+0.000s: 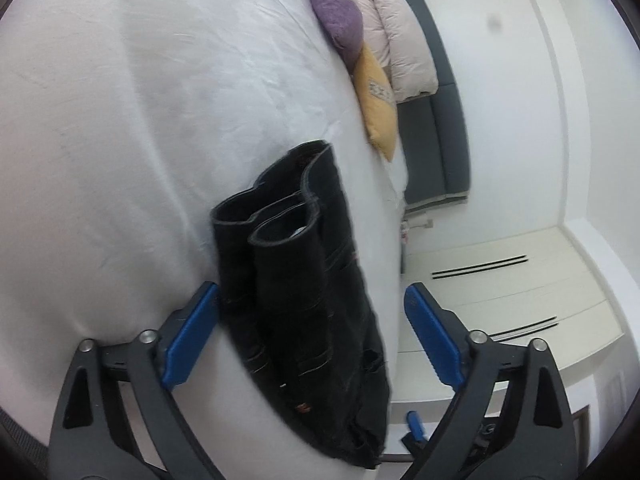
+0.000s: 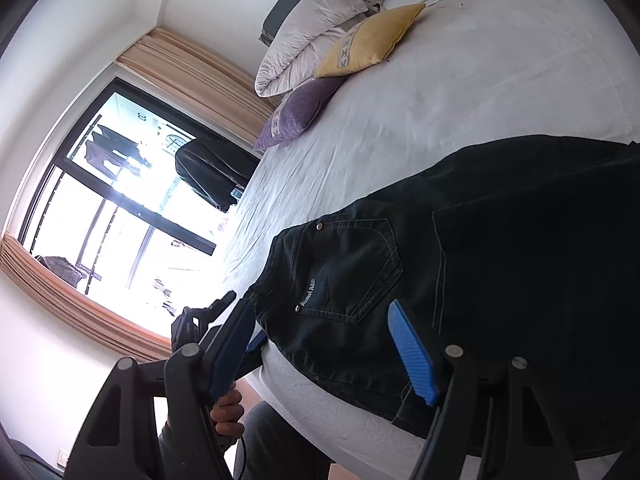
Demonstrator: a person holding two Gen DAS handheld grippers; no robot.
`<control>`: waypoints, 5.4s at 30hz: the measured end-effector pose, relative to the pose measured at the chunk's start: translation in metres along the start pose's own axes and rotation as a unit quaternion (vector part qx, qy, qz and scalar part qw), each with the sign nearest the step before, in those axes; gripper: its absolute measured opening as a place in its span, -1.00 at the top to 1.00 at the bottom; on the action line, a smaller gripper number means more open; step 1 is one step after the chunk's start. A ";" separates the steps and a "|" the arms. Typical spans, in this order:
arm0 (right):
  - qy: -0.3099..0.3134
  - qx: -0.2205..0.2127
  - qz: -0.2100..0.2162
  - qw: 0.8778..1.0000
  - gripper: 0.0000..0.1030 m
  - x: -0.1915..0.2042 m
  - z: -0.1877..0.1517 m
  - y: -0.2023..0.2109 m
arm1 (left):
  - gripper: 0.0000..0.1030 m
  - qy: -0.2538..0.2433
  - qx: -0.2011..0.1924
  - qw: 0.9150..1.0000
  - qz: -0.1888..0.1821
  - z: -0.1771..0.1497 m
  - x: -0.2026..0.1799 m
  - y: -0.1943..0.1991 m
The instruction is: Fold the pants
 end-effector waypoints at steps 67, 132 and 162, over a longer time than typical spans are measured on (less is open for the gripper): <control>-0.074 0.126 -0.035 0.989 -0.67 -0.106 0.041 0.029 | 0.73 -0.569 0.172 0.771 0.228 -0.293 -0.157 -0.178; -0.051 0.006 -0.040 0.998 0.02 -0.139 0.034 0.148 | -0.28 -0.447 0.250 0.849 0.129 -0.241 -0.211 -0.233; -0.085 0.031 0.020 0.996 -0.39 -0.157 0.070 0.076 | -0.29 -0.404 0.281 0.858 0.144 -0.110 -0.152 -0.326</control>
Point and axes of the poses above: each gripper's, at about its wrist camera, not at the fingertips, and y roughly against the way its jaws point, x to its left, z to its top, the point moved 8 cm from there along -y, roughly the way its jaws point, and after that the axes turned 13 degrees about x, right-handed, at the moved point
